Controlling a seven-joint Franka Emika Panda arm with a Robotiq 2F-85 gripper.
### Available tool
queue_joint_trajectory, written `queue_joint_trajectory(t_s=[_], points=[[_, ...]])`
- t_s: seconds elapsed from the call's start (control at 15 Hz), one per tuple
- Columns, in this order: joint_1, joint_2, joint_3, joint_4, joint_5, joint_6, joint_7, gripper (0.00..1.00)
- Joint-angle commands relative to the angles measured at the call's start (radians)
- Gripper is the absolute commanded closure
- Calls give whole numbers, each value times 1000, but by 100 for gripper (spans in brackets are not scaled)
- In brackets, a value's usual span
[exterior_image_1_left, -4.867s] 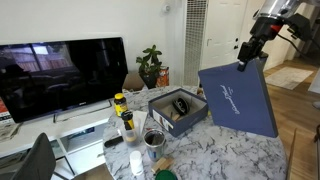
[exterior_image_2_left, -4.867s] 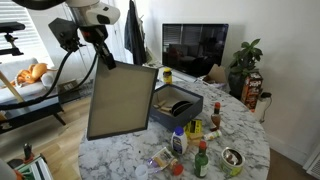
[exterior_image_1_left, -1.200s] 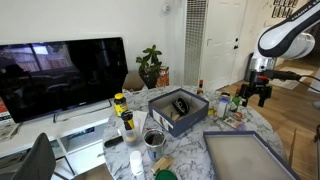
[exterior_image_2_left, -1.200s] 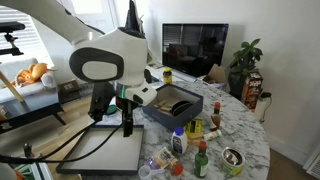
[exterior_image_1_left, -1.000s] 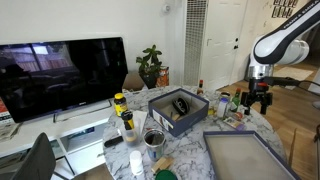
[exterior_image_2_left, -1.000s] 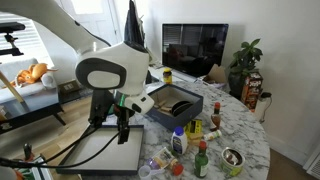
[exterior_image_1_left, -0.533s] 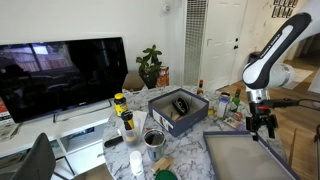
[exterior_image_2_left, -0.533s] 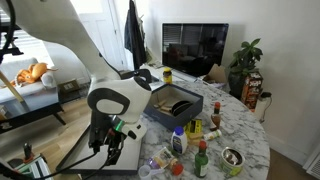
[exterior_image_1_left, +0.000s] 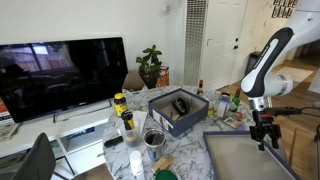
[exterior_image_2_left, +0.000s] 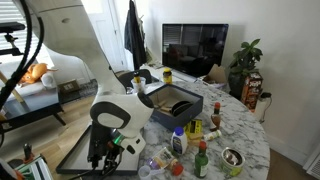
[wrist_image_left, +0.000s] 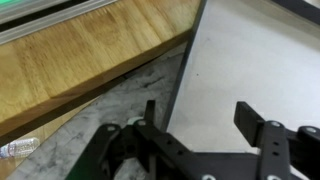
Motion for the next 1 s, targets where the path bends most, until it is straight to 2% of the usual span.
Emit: queue_joint_trajectory(t_s=[0.0,0.13,0.47,0.93], points=[[-26,53,27,8,50,54,-16,49],[-31,62,34,6,67,75,-11,64],[-44,40,68,10,199,61,10,99],[8,29,88,6,376,95,152,99]])
